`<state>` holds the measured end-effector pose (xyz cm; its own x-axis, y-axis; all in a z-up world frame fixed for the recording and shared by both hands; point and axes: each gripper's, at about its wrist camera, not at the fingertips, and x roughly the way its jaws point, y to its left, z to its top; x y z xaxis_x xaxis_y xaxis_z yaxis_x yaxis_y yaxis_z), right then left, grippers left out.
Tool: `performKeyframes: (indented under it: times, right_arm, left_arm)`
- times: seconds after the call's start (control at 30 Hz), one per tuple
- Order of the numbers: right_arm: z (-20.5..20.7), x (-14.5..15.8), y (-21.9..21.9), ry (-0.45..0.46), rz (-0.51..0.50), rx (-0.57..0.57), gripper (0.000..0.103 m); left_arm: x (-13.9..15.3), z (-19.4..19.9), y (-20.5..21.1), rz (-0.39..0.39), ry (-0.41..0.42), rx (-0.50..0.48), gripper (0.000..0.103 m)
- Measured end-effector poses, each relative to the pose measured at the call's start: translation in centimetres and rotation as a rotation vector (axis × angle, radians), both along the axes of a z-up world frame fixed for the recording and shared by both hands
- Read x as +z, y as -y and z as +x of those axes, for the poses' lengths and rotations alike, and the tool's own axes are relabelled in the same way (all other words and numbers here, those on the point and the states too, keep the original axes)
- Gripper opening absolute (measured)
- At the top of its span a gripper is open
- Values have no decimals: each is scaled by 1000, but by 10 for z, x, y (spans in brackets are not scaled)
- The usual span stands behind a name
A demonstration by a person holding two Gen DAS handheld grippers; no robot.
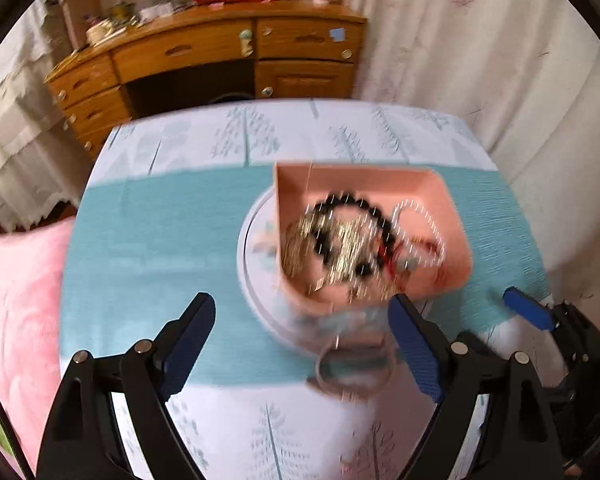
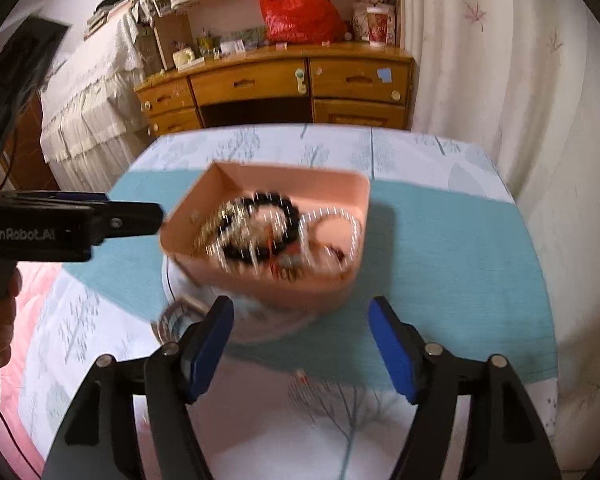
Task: Organize jewelry
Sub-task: 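Move both tools back over the silver ring and pink watch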
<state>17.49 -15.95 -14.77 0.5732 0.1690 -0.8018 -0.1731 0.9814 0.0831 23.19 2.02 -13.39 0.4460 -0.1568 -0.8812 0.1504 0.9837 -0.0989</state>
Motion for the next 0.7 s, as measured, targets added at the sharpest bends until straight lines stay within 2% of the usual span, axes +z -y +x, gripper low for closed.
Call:
performKeyframes:
  times: [0.23, 0.4, 0.5, 0.57, 0.7]
  right_arm:
    - [-22, -23, 10, -91, -19, 48, 70]
    - [-35, -43, 8, -132, -56, 87, 70]
    - [-40, -48, 6, -120, -62, 110, 70]
    - [-42, -51, 3, -102, -71, 132, 69]
    - [-41, -55, -2, -86, -80, 175, 58]
  left_arm:
    - [-38, -52, -9, -23, -103, 88, 87]
    - [-56, -88, -10, -45, -121, 156, 87]
    - [-62, -105, -6, -52, -105, 178, 86]
    - [-64, -115, -1, -61, -79, 185, 85]
    - [-70, -126, 10, -66, -57, 192, 69]
